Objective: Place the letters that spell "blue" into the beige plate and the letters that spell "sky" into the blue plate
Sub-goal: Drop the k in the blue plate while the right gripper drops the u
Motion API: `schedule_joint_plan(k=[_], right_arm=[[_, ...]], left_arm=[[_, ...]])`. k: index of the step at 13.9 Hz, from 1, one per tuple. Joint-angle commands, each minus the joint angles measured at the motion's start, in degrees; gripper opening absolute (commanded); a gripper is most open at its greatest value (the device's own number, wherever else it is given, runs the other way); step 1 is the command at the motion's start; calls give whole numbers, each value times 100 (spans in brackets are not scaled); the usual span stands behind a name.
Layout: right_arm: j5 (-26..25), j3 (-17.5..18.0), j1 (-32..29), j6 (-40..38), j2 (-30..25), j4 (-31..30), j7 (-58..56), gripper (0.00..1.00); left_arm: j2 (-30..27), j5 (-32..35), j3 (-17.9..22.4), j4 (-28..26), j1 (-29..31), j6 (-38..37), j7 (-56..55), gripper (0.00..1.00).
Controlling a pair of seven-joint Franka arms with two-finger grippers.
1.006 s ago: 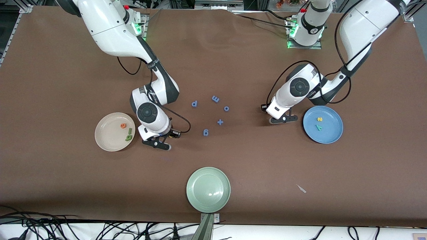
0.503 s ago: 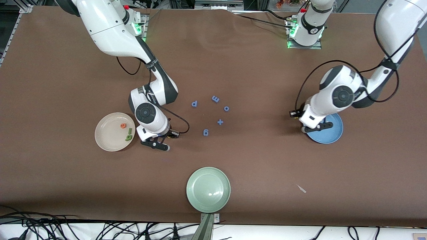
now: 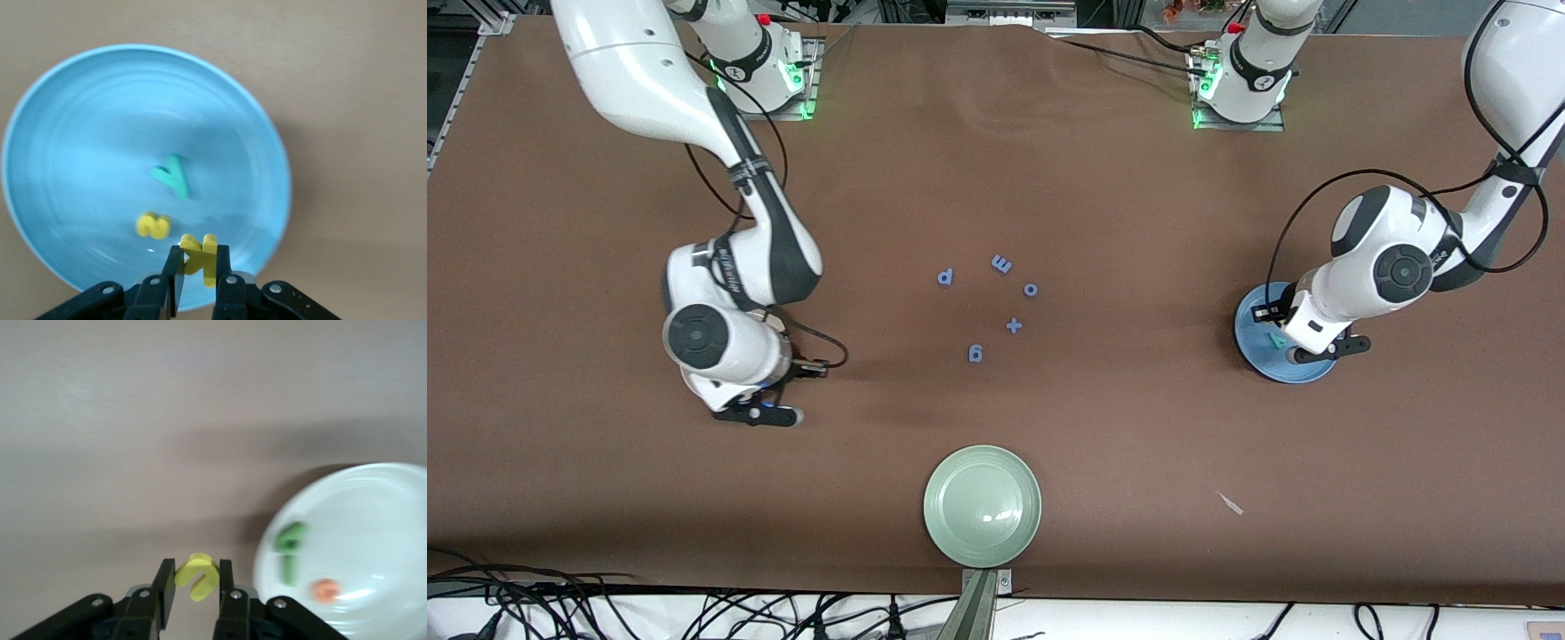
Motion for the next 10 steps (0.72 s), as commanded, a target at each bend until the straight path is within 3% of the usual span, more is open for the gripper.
schedule_joint_plan(k=[1,3,5,6,7,8,9,10], right_arm=[[-207,-364,32,-115,-267,-395,-1005,18],[-269,-567,23,366,-486,-1026,-1358,19],[-269,-708,23,1313,-829,-2027,-1605,19],[-261,-752,23,1762,-900,-2388,-1693,19],[-260,-761,14,1976,-910,-2531,-1703,28],[-260,-814,14,1995,-910,-2550,-1764,34],[-252,-823,14,1995,-910,-2550,-1808,54],[-243,-823,14,1995,-910,-2550,-1808,59]], left_arm=[[-11,191,-16,-2,1,-80,68,12],[23,182,-25,-3,19,-80,7,43],[15,113,-25,-20,1,-80,-64,48],[-11,95,-34,-11,1,-89,-125,60],[-38,86,-60,15,1,-106,-239,70],[-81,86,-78,41,10,-107,-423,71],[-90,94,-113,172,1,-107,-625,70],[-143,94,-139,304,-34,-124,-844,71]])
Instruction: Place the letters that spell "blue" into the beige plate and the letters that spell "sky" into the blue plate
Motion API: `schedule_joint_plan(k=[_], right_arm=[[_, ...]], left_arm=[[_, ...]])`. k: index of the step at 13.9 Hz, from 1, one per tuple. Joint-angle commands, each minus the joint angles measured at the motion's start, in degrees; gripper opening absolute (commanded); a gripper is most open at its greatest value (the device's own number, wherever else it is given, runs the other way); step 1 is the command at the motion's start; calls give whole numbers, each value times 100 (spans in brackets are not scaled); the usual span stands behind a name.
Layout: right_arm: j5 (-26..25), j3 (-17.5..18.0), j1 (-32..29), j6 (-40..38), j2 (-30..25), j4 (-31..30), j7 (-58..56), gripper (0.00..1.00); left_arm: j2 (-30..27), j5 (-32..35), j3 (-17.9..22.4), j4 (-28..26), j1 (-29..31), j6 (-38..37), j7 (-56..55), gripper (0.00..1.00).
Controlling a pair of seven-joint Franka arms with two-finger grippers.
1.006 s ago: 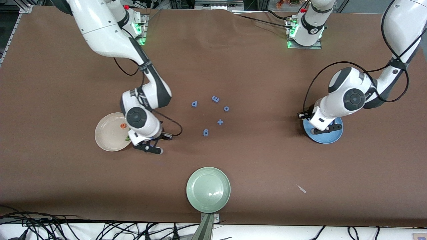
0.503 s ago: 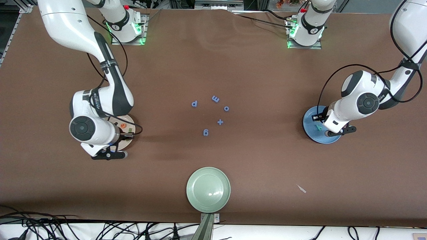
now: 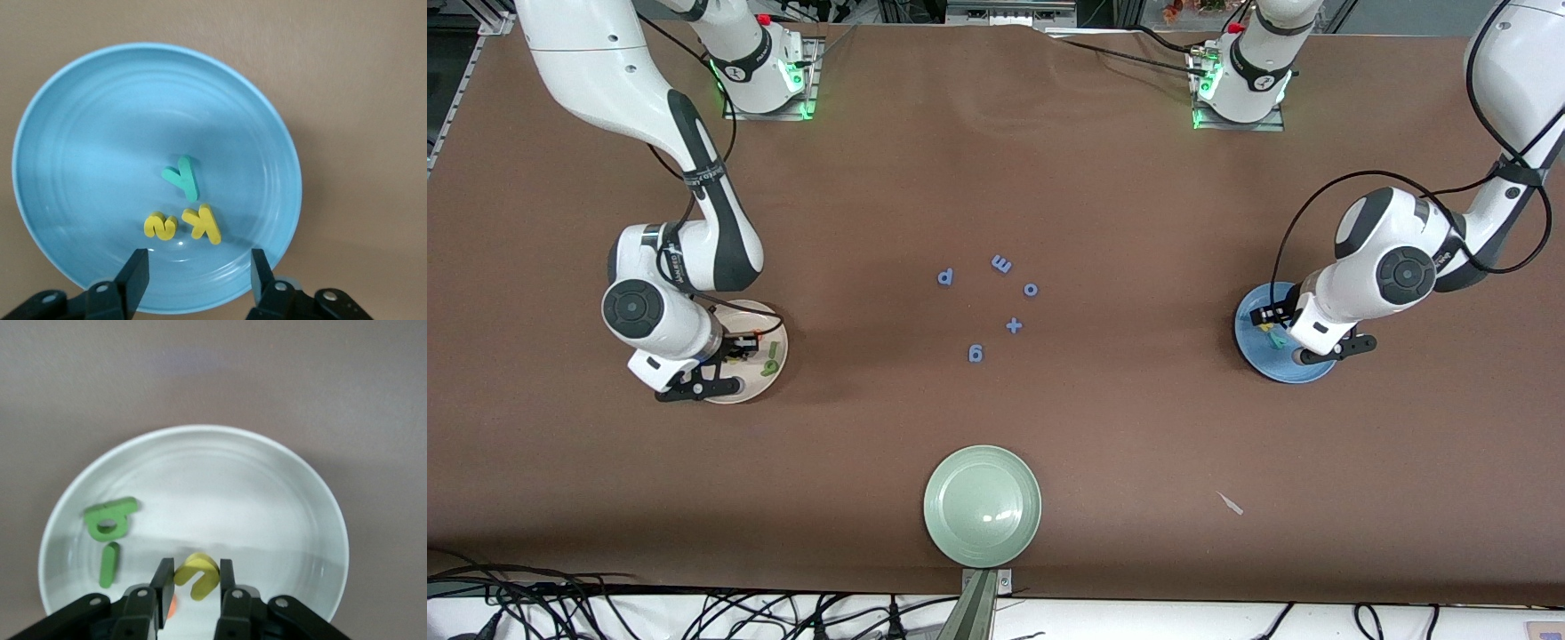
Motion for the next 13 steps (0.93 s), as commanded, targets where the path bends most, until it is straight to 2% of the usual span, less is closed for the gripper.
schedule_joint_plan(k=[1,3,4,5,7,8,10,13], right_arm=[[-54,-17,25,45,-311,-253,-99,64],[-45,-17,25,18,-320,-192,-90,64],[-45,-17,25,1,-329,-113,-108,64],[-45,-17,25,-8,-337,-78,-99,64],[-10,-8,33,-252,-364,132,-73,67],[7,1,34,-585,-364,368,-64,67],[16,10,42,-1349,-390,843,67,67],[139,62,86,-1835,-845,951,287,70]], left_arm=[[-295,87,-196,284,-28,-145,-611,71],[-647,69,-241,354,7,-215,-701,80],[-744,60,-241,538,7,-441,-701,96],[-754,-9,-294,905,-10,-1027,-736,100],[-737,-124,-391,1914,-63,-2467,-597,100],[-736,-133,-408,2250,-63,-2892,-422,100],[-754,-151,-531,2604,7,-3229,-79,100],[-789,-335,-540,2658,77,-3247,-7,100]])
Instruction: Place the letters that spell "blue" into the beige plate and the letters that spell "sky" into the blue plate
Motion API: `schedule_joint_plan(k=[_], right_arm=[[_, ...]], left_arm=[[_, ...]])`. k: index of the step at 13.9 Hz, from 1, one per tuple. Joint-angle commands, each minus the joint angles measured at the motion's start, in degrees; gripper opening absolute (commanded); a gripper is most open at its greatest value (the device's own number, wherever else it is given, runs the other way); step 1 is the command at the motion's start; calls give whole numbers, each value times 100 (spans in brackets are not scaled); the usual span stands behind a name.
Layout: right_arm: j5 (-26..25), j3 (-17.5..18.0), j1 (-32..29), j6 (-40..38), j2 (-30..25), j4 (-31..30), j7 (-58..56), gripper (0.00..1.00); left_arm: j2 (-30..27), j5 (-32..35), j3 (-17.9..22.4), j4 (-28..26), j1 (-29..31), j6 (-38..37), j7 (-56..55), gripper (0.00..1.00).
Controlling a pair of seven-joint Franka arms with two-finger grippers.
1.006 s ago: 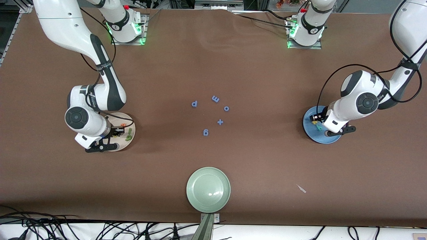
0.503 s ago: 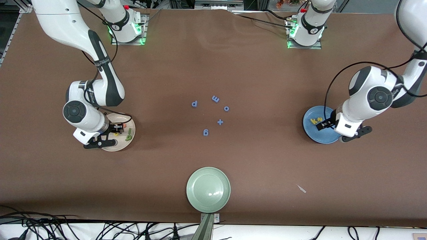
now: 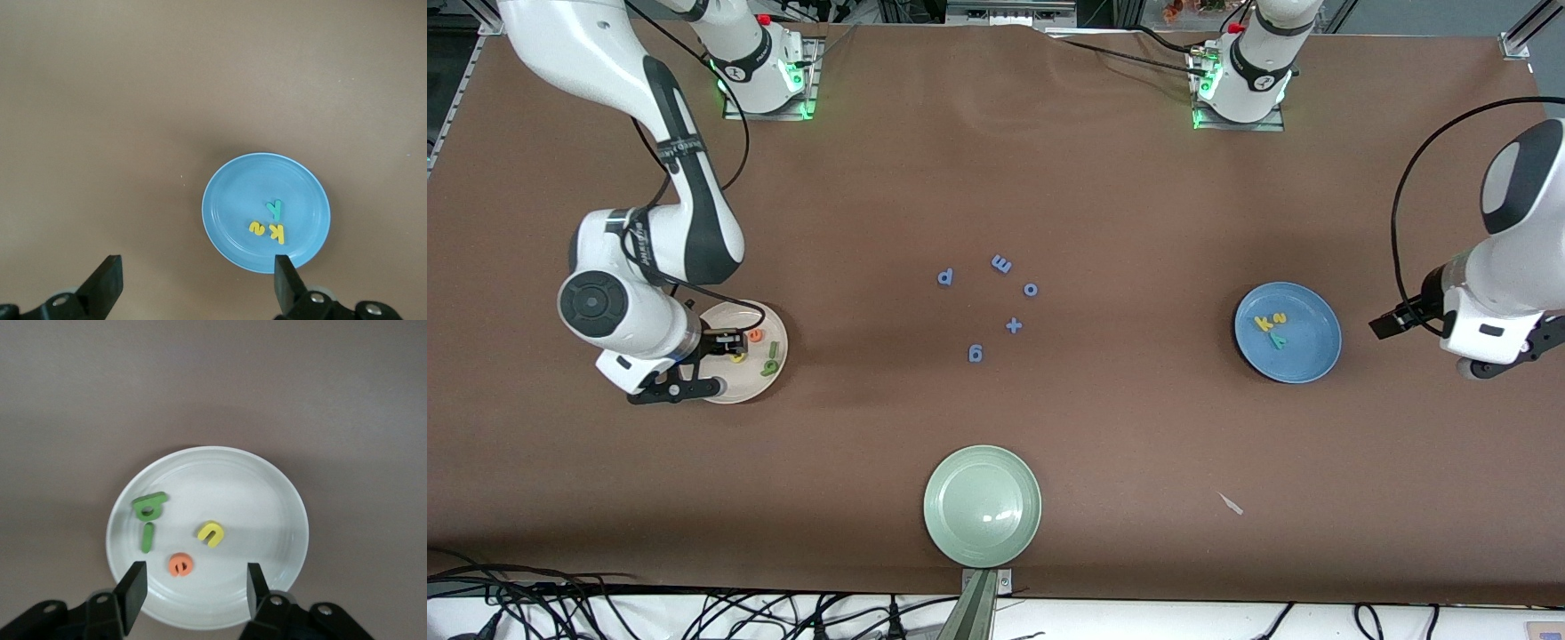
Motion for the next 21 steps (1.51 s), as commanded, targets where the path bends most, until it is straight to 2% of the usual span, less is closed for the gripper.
schedule_joint_plan(k=[1,2,5,6,8,10,13,15,17,20,21], right_arm=[[87,86,35,-519,-583,-13,159,71],[87,104,35,-730,-794,-5,151,72],[87,87,35,-1406,-1471,-4,107,100],[78,61,27,-1591,-1673,4,98,100],[70,78,9,-1733,-1982,83,45,100],[-9,87,27,-2075,-1965,407,63,100],[-27,69,-26,-2252,-1904,733,37,100],[8,121,-235,-2305,-1904,751,45,100],[52,725,-849,-2323,-1965,751,36,100],[78,982,-1272,-2489,-2087,743,62,100],[122,1288,-1570,-2542,-2158,743,54,100]], left_arm=[[-65,-200,-44,80,87,-102,216,100],[-136,-366,-36,228,78,-102,364,100],[-592,-1297,349,265,-53,-102,917,100],[-802,-1508,664,265,-323,-102,1145,100],[-1242,-2166,1577,256,-999,-102,1462,100],[-1532,-2319,2412,248,-1719,-111,1832,100],[-1832,-2554,4160,283,-3187,-498,1877,100],[-1981,-3038,4909,283,-3777,-498,1895,100],[-2131,-3013,5202,274,-4139,-506,1860,100],[-2516,-3004,5597,125,-4735,-602,1903,100],[-2631,-3004,5642,107,-4869,-769,2086,100]])
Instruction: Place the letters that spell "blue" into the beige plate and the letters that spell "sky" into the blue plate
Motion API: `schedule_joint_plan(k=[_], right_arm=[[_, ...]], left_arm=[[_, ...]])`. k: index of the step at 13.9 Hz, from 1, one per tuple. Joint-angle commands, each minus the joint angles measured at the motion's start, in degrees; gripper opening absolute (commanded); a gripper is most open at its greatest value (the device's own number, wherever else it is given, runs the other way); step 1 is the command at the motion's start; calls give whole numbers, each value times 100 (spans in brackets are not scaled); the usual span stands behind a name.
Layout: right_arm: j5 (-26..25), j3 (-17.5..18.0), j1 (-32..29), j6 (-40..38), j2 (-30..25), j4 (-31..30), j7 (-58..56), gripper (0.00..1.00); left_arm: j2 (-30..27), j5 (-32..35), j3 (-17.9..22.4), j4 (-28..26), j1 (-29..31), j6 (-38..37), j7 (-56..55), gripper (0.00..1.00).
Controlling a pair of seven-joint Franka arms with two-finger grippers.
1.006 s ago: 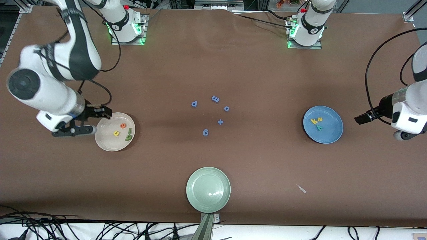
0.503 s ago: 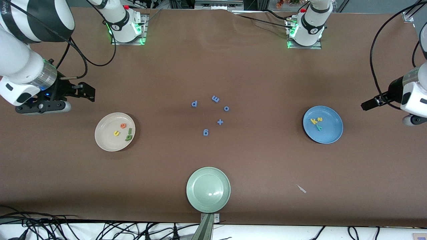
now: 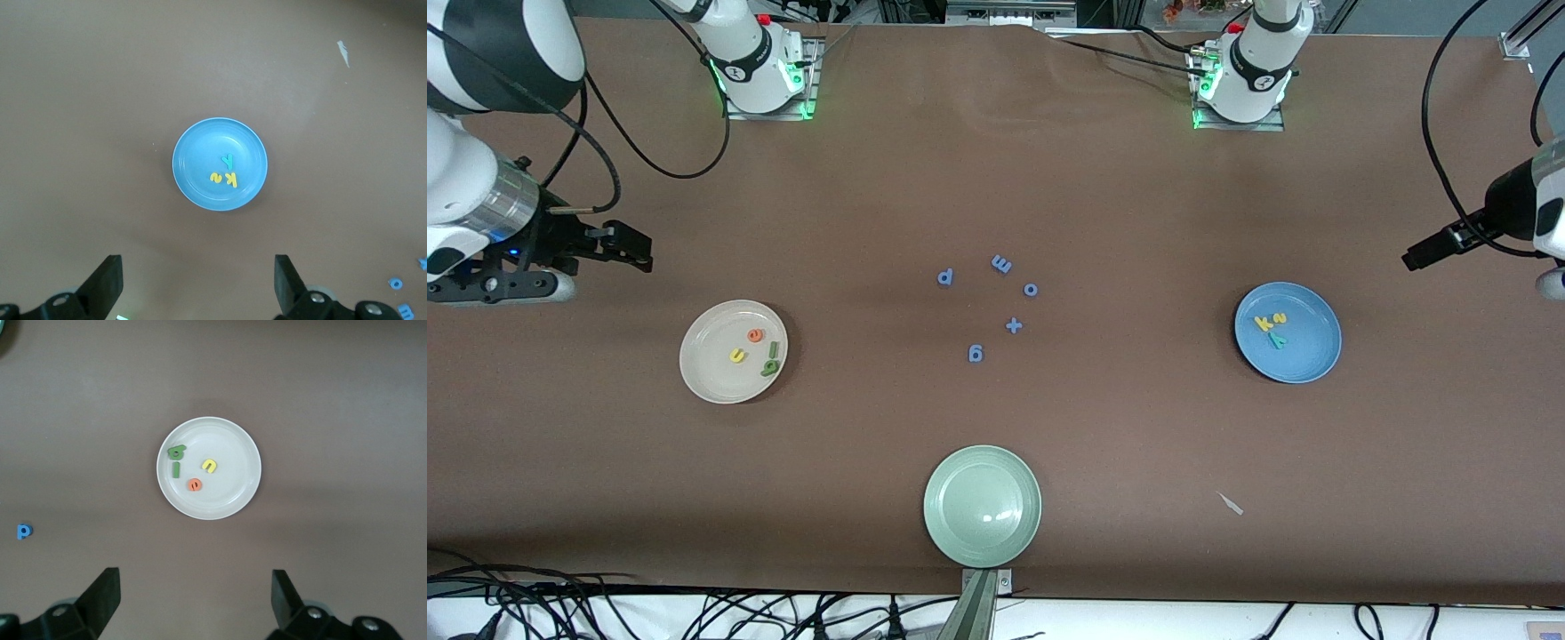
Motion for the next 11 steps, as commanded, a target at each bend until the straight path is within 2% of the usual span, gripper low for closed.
schedule_joint_plan(k=[1,5,8,11], right_arm=[[98,727,-729,-372,-171,126,-8,100],[80,765,-731,-522,-207,319,36,100],[28,738,-740,-567,-207,398,36,100],[1,677,-749,-567,-207,425,27,100]], left_arm=[[-427,-156,304,-203,-383,-300,590,100],[-436,-218,383,-185,-278,-301,1409,100],[-357,-227,498,-115,-479,-292,1438,100],[-278,-552,506,26,-366,-275,1480,100]])
